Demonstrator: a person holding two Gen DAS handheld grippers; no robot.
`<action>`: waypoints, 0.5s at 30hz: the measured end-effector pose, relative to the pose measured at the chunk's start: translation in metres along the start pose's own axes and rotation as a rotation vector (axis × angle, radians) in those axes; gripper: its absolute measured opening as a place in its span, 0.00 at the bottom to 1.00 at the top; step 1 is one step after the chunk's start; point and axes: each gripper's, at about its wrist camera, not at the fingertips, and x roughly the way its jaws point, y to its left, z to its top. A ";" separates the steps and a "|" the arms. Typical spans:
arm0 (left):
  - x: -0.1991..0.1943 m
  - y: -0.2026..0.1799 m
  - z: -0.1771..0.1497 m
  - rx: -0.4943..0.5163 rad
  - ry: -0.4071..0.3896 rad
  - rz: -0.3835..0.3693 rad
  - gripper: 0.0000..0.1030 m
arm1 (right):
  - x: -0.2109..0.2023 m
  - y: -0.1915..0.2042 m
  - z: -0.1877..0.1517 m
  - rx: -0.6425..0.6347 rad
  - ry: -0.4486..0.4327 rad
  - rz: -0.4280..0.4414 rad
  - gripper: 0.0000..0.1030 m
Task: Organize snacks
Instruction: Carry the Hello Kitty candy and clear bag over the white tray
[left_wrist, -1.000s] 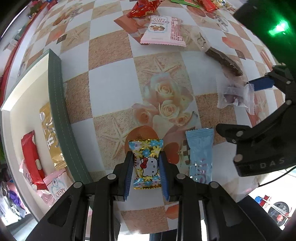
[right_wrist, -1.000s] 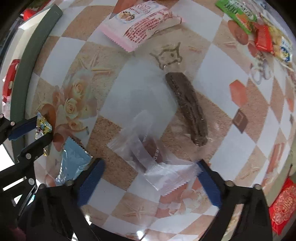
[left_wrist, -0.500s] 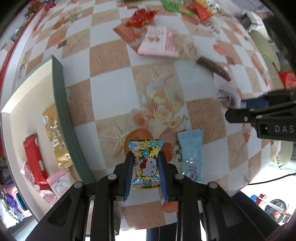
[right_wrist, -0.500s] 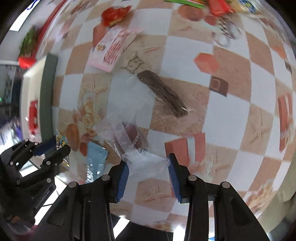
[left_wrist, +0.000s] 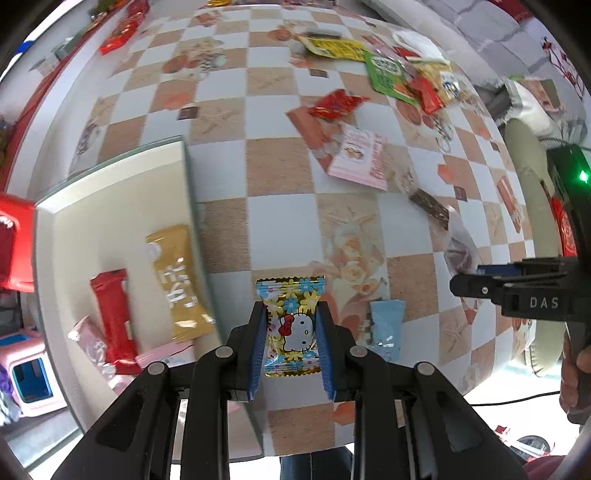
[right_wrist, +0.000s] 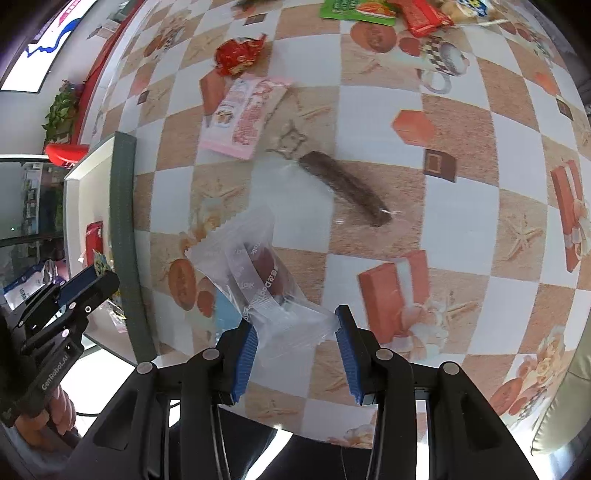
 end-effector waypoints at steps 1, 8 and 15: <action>-0.001 0.001 -0.002 -0.007 -0.003 0.002 0.27 | 0.004 0.001 -0.001 -0.006 0.000 0.000 0.42; -0.012 0.022 -0.009 -0.051 -0.025 0.022 0.27 | 0.018 0.030 0.012 -0.069 -0.002 -0.007 0.42; -0.023 0.052 -0.018 -0.114 -0.052 0.036 0.27 | 0.026 0.079 0.026 -0.153 0.001 -0.008 0.42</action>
